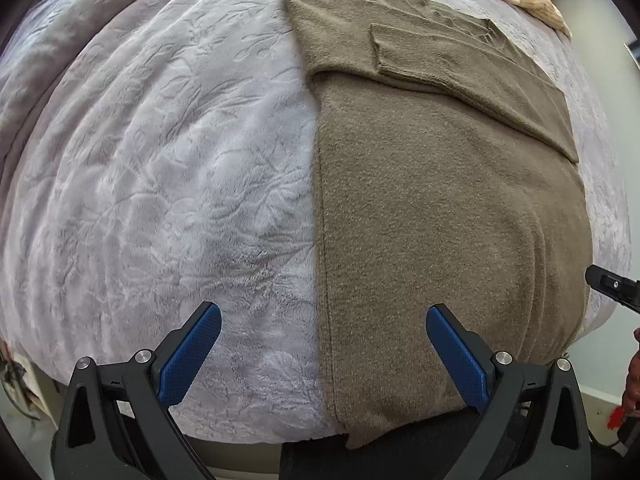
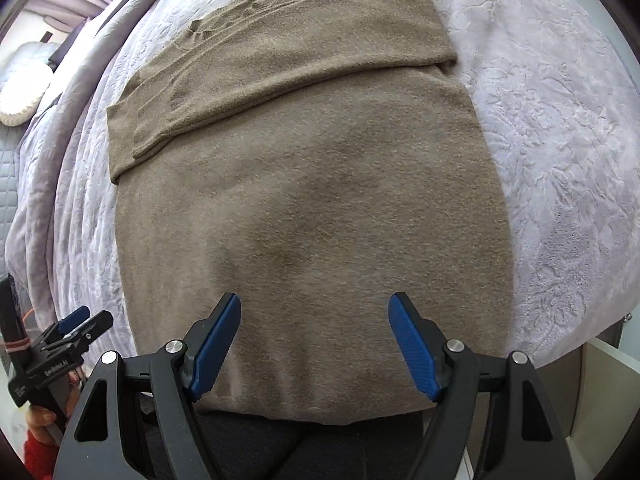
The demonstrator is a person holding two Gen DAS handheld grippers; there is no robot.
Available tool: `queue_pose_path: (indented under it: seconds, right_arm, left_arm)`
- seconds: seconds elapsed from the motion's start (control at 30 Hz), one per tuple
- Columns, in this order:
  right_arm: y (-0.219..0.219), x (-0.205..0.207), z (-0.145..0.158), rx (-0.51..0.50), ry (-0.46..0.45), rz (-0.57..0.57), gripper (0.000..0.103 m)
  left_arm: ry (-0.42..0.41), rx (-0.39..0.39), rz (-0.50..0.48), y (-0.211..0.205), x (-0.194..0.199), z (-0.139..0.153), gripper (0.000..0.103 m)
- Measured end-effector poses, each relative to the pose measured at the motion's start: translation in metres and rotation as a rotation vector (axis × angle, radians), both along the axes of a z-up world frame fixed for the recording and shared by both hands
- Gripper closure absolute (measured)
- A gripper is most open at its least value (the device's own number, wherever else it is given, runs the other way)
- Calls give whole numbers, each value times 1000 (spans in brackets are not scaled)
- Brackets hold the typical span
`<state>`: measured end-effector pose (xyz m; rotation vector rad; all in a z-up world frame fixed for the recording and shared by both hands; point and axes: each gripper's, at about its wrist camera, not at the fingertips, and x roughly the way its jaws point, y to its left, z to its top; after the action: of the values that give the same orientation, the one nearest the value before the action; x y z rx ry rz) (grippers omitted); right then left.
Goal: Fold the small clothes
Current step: 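Move both open grippers down to the ribbed hem of the khaki sweater, then grasp the ribbed hem with the left gripper while the right gripper grasps it too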
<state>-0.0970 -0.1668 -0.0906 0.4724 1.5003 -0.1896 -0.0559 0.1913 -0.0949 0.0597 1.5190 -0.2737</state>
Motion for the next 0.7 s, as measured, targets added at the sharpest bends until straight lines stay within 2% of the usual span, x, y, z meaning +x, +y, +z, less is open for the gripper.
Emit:
queue_pose_path:
  seconds: [0.1, 0.17, 0.37, 0.5, 0.57, 0.67, 0.7]
  right_arm:
    - [-19, -20, -6, 19, 15, 12, 24]
    - [-35, -39, -10, 44, 24, 4, 24]
    - [-74, -95, -37, 148, 90, -15, 24]
    - [-81, -116, -62, 253, 132, 11, 24]
    - [-80, -120, -75, 316, 133, 11, 24]
    - [-75, -118, -90, 396, 122, -2, 24]
    - [-73, -117, -93, 422, 119, -6, 24]
  left_arm:
    - [6, 14, 12, 2, -15, -6, 0]
    - [41, -11, 1, -1, -31, -14, 0]
    - [114, -9, -82, -24, -88, -41, 0]
    - [160, -68, -53, -30, -114, -56, 0]
    - [160, -71, -56, -34, -121, -62, 0]
    - [150, -48, -49, -35, -124, -67, 10]
    - [146, -49, -42, -33, -124, -67, 18]
